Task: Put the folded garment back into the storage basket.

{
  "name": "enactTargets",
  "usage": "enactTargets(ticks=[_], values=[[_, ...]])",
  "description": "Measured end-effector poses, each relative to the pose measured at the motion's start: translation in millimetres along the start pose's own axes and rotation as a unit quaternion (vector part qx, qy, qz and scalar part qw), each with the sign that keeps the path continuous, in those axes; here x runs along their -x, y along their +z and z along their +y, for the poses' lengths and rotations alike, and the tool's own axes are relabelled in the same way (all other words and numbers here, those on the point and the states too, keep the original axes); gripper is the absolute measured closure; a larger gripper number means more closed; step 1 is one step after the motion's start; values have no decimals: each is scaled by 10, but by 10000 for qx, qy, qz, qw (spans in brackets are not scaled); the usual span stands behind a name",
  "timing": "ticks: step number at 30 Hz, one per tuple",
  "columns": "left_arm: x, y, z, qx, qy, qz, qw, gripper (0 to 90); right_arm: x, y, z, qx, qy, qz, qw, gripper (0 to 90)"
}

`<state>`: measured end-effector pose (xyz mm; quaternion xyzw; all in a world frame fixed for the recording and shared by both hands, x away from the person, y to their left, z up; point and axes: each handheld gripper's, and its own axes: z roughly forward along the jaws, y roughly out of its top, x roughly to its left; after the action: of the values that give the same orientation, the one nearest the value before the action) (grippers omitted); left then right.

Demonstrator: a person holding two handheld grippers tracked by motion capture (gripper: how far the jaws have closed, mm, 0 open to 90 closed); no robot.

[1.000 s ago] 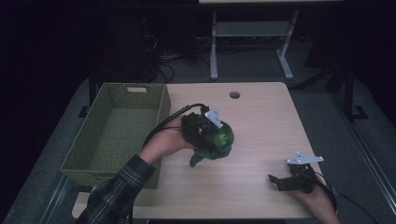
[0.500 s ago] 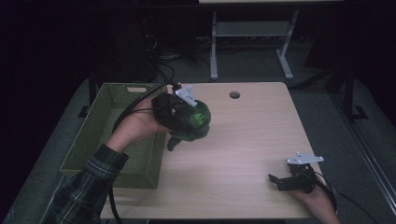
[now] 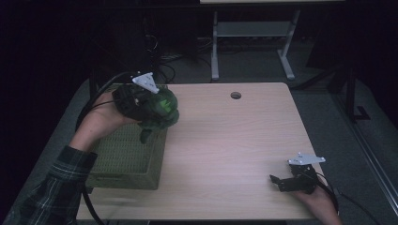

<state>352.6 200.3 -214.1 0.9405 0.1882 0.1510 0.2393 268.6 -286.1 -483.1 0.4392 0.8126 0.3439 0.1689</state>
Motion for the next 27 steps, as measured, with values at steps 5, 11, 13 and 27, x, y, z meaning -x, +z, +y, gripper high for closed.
enactTargets(ticks=[5, 11, 13, 27], values=[[-96, -36, -214, -24, -295, 96, 9995, 639, 1, 2, 1, 2, 6, -13, 10000, 41], [-170, 2, -447, -72, -581, 205, 9981, 639, 1, 2, 1, 4, 7, -14, 10000, 41], [-191, 28, -524, -91, -667, 211, 9975, 639, 1, 2, 1, 4, 7, -15, 10000, 41], [-279, 419, -1063, -153, -1303, 212, 9911, 639, 1, 2, 1, 2, 8, -16, 10000, 41]])
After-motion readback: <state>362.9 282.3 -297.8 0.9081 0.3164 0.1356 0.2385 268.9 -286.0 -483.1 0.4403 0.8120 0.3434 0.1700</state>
